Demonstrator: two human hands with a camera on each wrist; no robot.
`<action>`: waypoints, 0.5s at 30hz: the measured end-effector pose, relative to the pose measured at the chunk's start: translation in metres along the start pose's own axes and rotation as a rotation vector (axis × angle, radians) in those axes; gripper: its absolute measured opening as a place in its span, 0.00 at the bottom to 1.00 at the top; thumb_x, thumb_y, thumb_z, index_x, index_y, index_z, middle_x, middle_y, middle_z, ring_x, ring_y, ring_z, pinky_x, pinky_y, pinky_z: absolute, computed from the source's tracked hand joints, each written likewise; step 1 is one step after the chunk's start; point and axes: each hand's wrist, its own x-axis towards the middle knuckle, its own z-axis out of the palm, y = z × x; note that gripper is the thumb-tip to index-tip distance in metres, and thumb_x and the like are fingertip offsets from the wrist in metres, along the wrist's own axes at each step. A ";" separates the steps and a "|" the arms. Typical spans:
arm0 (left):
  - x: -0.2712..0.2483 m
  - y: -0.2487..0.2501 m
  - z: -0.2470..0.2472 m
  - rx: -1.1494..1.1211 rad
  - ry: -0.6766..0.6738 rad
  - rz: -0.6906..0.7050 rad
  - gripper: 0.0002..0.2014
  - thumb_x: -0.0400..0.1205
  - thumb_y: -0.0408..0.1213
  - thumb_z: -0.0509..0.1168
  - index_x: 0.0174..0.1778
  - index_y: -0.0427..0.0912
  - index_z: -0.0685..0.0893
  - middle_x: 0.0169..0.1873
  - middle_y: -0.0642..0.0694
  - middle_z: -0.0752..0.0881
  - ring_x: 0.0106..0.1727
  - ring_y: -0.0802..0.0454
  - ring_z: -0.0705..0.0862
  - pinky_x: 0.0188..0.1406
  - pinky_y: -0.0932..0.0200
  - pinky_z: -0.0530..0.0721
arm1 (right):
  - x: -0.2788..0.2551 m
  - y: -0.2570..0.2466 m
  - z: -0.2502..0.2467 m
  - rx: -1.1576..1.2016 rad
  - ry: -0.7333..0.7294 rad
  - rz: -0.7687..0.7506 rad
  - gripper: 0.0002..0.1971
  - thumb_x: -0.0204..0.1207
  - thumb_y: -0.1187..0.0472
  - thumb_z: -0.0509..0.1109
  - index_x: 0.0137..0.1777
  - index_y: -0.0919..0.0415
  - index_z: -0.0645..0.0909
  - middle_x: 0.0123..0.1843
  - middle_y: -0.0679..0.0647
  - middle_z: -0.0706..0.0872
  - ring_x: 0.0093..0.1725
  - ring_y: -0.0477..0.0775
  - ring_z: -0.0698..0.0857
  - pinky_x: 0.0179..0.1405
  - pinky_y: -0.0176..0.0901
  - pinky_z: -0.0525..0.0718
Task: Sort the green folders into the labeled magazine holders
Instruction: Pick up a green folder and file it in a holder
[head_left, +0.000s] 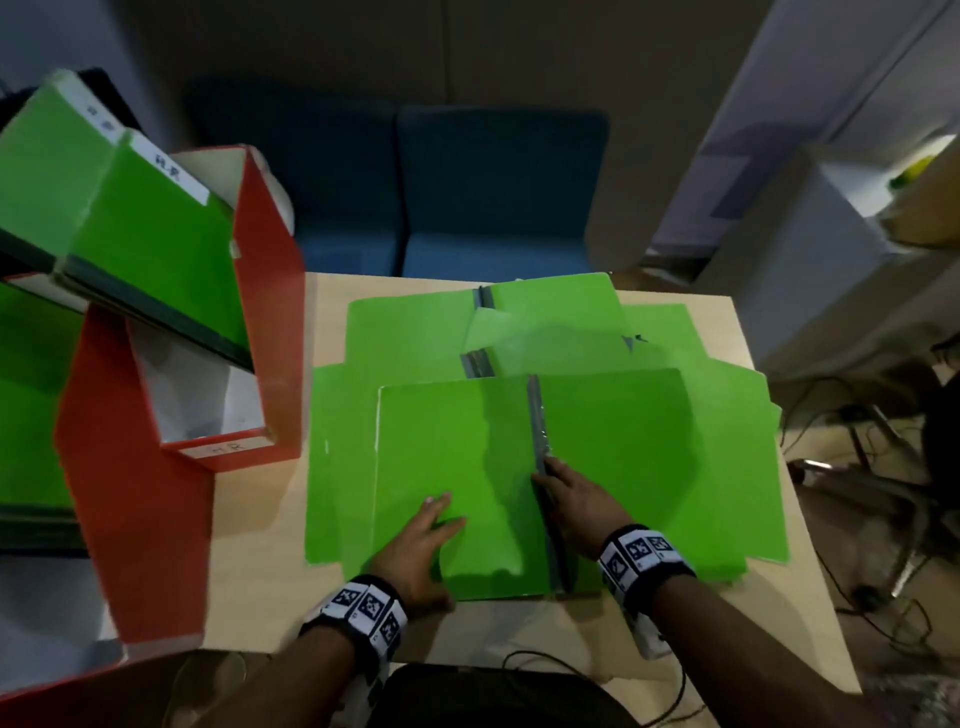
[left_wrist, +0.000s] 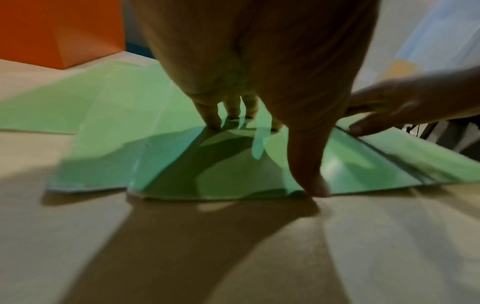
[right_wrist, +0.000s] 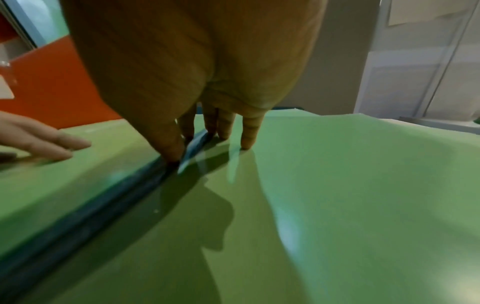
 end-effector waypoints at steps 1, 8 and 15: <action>-0.001 -0.001 0.002 0.095 -0.052 -0.004 0.61 0.64 0.52 0.82 0.85 0.59 0.47 0.80 0.60 0.28 0.82 0.54 0.31 0.83 0.54 0.50 | -0.005 0.003 0.005 -0.008 0.021 -0.010 0.27 0.81 0.63 0.63 0.80 0.55 0.66 0.85 0.56 0.56 0.81 0.60 0.65 0.78 0.53 0.67; -0.002 0.012 0.004 0.419 -0.169 -0.011 0.70 0.63 0.57 0.81 0.82 0.52 0.29 0.78 0.44 0.22 0.82 0.43 0.30 0.84 0.42 0.45 | -0.041 0.012 0.034 -0.025 0.125 -0.098 0.24 0.81 0.64 0.63 0.78 0.61 0.70 0.79 0.62 0.70 0.75 0.65 0.73 0.74 0.60 0.69; -0.011 0.013 0.008 0.348 -0.132 -0.007 0.63 0.67 0.48 0.80 0.84 0.49 0.37 0.80 0.47 0.28 0.85 0.44 0.38 0.83 0.47 0.59 | -0.071 0.023 0.048 -0.231 -0.141 -0.174 0.43 0.78 0.35 0.56 0.84 0.51 0.38 0.84 0.58 0.32 0.82 0.63 0.34 0.79 0.71 0.38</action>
